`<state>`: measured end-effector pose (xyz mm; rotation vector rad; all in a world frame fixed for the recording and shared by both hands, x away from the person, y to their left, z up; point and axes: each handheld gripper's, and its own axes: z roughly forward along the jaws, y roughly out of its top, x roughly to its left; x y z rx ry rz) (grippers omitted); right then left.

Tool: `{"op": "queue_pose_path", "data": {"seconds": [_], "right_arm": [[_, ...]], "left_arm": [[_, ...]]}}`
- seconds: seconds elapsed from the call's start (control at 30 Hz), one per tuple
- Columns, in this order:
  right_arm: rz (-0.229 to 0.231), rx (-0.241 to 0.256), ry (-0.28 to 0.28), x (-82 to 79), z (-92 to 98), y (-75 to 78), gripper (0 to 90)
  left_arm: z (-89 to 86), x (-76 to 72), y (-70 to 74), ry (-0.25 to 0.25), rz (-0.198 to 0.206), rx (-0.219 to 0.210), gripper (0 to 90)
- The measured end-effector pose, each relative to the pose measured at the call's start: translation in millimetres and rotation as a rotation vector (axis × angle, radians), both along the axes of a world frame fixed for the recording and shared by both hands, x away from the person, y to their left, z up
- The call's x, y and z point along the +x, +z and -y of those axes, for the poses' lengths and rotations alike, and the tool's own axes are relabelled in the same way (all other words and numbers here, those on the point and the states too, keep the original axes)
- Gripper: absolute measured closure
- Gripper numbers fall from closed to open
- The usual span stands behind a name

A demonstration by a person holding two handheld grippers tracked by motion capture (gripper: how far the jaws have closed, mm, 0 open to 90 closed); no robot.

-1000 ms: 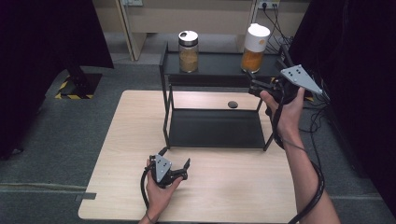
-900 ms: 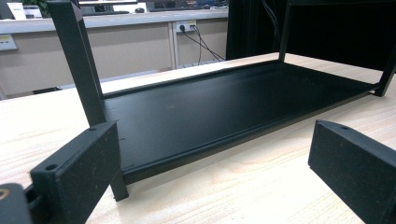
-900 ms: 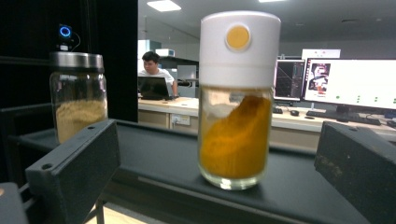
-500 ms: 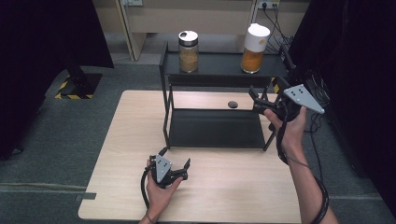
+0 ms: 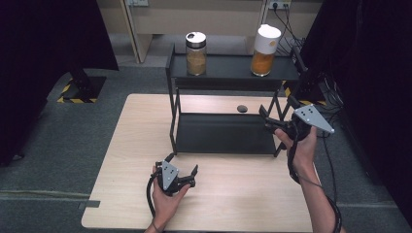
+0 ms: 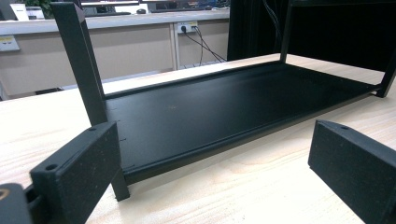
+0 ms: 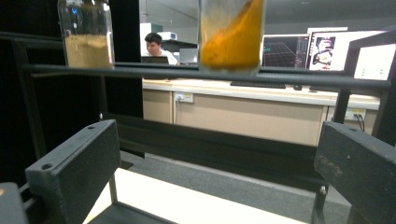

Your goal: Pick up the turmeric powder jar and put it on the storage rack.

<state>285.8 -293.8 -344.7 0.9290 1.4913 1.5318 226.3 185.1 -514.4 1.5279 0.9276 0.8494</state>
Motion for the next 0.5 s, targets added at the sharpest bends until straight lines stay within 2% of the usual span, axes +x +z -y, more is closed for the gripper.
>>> {"op": "queue_pose_path", "data": {"seconds": [0.5], "right_arm": [[-0.054, -0.037, -0.005, -20.2, 7.5, -40.2, 0.6]], "left_arm": [[0.2, -0.5, -0.6, 0.003, 0.003, -0.002, 1.8]]}}
